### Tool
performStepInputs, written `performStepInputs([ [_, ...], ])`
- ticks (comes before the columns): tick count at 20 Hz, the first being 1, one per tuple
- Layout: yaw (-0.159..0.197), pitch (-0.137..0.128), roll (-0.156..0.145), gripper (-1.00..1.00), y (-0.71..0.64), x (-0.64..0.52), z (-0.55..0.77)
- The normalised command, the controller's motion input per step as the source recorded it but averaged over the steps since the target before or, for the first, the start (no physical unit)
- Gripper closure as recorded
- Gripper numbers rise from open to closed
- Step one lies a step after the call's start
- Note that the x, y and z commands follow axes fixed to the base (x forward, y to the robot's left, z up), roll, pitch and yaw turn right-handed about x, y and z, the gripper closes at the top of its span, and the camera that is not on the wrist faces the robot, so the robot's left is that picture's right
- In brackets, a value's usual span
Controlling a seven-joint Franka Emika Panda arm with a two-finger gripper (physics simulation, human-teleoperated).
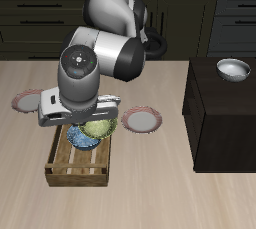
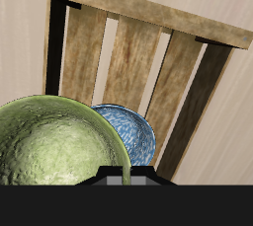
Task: Stack the green bowl on the blue bowl
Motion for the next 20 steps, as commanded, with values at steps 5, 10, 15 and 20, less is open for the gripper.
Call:
performStepInputs([
  [5, 0.012, 0.053, -0.021, 1.00, -0.10, 0.01, -0.27],
  [10, 0.012, 0.081, -0.052, 1.00, -0.01, -0.03, -0.34],
  [15, 0.004, 0.079, 0.049, -1.00, 0.18, -0.01, -0.12],
  [20, 0.003, -0.004, 0.044, -1.00, 0.19, -0.05, 0.15],
])
